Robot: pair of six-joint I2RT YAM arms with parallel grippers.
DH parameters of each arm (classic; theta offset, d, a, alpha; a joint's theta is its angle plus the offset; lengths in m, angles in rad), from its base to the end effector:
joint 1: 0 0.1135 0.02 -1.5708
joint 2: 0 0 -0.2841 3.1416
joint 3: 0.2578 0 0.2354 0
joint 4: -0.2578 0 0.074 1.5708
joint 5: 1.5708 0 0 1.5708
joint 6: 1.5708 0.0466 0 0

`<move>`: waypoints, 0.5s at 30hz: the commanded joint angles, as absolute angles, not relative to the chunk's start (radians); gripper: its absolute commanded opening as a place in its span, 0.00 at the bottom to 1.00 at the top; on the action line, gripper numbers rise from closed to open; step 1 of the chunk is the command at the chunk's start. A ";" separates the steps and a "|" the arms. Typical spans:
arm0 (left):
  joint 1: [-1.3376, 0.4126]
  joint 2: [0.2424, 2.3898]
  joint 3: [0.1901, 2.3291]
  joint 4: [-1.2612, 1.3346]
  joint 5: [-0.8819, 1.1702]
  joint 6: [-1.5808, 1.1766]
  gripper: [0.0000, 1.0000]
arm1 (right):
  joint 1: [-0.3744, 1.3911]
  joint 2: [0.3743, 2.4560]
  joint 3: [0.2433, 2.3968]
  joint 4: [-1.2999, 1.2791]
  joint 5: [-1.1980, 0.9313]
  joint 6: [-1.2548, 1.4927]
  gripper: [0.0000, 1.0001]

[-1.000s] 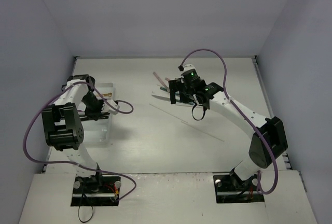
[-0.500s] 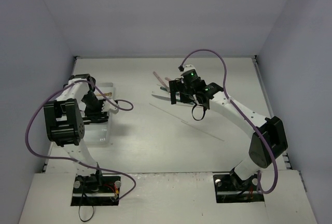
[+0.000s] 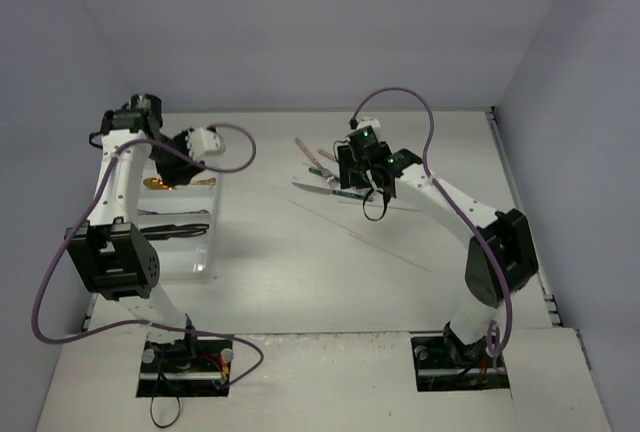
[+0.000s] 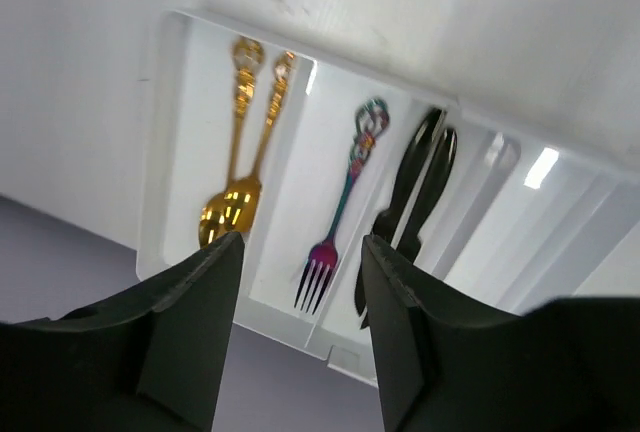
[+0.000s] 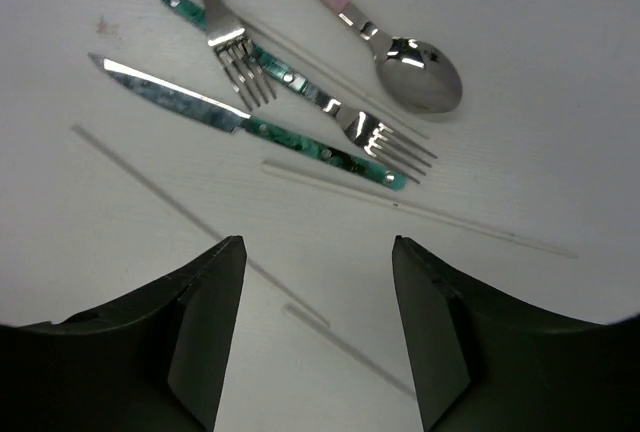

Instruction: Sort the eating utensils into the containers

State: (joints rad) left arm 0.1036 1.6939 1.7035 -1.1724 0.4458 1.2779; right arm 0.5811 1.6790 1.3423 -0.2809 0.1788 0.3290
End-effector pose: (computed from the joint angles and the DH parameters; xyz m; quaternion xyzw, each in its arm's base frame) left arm 0.3283 0.0139 0.3511 0.5664 0.7703 -0.0410 0.2902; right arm 0.3247 0.2034 0.3080 -0.0706 0.8831 0.1296 0.4453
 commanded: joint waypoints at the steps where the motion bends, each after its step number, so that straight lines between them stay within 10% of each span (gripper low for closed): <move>1: 0.091 1.652 1.854 -1.195 0.634 0.908 0.49 | 0.537 1.785 1.474 -0.276 0.295 0.287 0.54; 15: 0.058 1.555 1.726 -1.160 0.810 0.701 0.59 | 0.467 2.163 1.790 -0.278 0.234 0.059 0.65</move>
